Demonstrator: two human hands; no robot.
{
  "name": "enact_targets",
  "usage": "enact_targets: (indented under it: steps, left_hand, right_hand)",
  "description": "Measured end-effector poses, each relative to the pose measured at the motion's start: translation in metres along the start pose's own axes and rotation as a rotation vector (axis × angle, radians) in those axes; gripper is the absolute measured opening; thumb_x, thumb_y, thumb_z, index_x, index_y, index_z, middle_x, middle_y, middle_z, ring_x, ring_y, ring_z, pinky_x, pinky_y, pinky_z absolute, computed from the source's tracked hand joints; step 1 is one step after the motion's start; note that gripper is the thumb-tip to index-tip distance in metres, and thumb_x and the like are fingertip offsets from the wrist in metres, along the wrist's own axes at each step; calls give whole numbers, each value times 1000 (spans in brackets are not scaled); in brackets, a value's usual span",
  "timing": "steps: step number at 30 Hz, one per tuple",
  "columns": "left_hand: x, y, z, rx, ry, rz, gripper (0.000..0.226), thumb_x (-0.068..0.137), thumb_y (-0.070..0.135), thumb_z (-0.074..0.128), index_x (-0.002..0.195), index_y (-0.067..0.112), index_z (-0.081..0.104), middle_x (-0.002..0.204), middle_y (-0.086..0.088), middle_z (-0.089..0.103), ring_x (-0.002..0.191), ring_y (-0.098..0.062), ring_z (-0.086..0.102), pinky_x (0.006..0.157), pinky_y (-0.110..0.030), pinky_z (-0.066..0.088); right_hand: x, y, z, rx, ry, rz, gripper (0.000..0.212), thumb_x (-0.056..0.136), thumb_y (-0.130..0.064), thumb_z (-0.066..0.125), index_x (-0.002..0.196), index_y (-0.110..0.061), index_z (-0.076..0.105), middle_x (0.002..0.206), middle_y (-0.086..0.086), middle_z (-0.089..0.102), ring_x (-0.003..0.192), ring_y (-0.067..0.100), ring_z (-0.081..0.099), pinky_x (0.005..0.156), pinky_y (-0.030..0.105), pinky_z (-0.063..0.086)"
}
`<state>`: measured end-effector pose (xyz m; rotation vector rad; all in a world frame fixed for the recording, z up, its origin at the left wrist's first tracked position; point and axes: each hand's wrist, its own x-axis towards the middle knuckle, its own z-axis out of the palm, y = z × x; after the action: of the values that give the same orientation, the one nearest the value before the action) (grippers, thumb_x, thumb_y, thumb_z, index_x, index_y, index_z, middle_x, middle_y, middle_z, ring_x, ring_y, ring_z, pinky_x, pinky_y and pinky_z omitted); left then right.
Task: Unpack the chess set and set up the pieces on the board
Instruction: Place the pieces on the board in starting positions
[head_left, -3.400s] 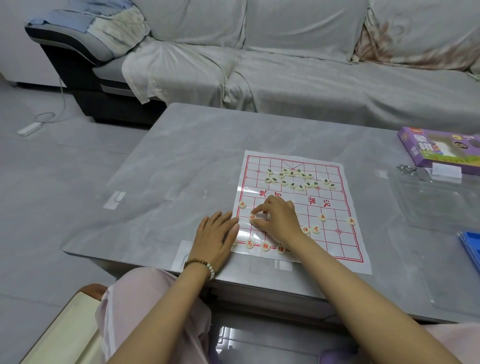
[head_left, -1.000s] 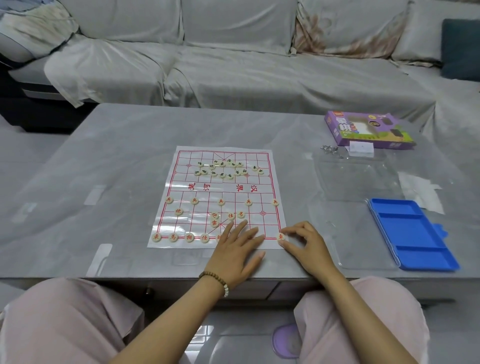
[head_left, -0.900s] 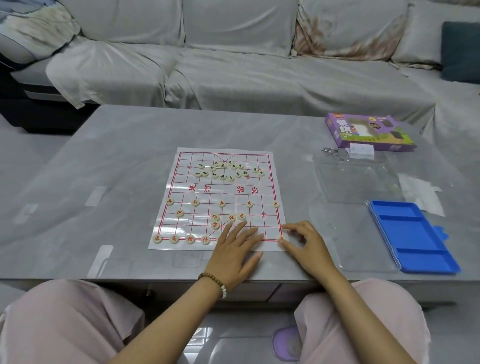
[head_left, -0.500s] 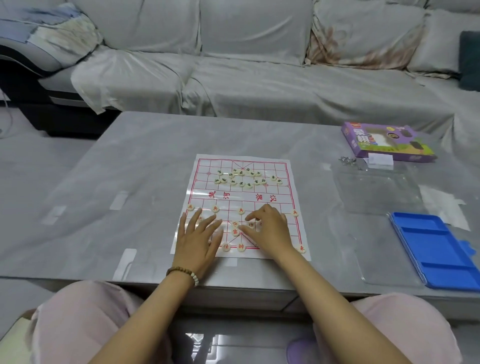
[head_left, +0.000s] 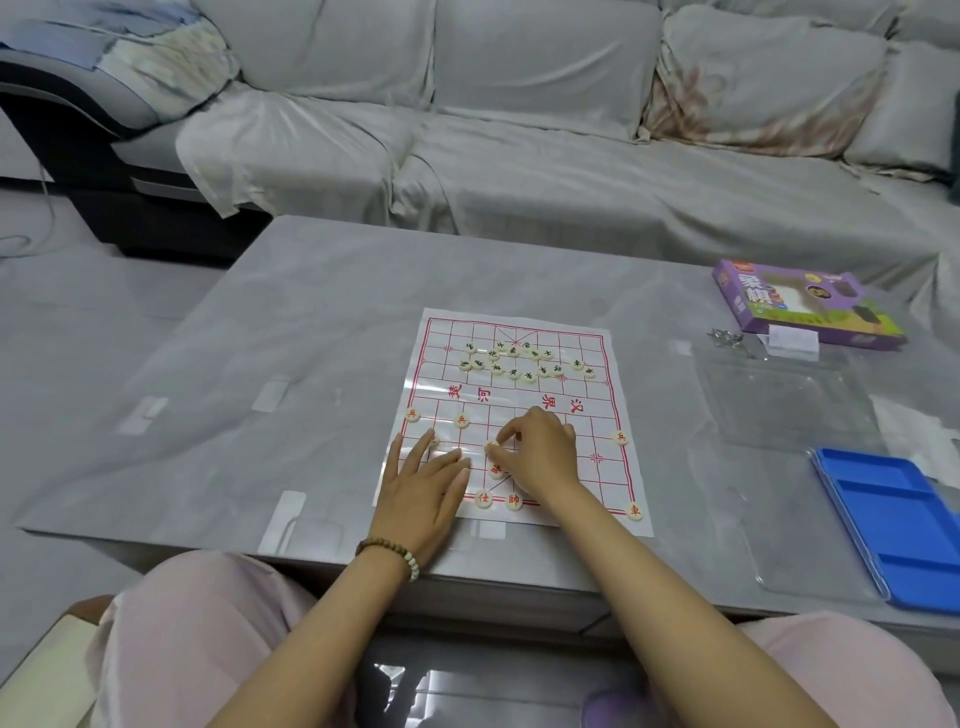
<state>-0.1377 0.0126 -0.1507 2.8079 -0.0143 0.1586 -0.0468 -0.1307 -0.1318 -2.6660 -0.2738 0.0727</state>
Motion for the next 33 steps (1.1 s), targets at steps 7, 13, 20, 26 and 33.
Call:
enact_targets:
  steps: [7,13,20,26,33]
  left_hand:
    - [3,7,-3,-17,3,-16,108,68,64,-35,136,33,43,142,14,43,143,-9,10,111,-30,-22]
    - [15,42,0,-10,-41,87,90,77,60,-22,138,35,40,146,16,36,143,-9,5,114,-36,-18]
    - [22,86,20,-2,-114,233,81,80,54,-13,140,32,37,150,12,31,144,-12,2,108,-30,-25]
    - [21,88,30,48,-144,250,79,82,53,-13,138,35,38,149,14,31,144,-11,1,108,-32,-26]
    - [21,86,31,54,-144,241,78,82,54,-13,138,36,39,149,15,31,144,-11,2,110,-33,-25]
  right_hand:
    - [-2,-2,-4,-33,16,-60,27,83,-44,64,100,-24,70,106,-2,58,106,16,50,92,32,32]
    - [-19,55,-45,93,131,-38,22,83,-38,68,100,-24,71,100,-4,61,97,12,53,89,28,32]
    - [-26,110,-62,32,3,57,23,83,-37,68,103,-25,69,97,-6,61,88,11,55,83,28,49]
    - [-24,114,-58,81,-49,30,23,84,-33,68,105,-24,68,99,-7,64,83,8,56,77,23,49]
    - [-19,113,-56,101,-31,40,22,84,-33,68,104,-24,68,96,-6,65,81,9,56,75,25,51]
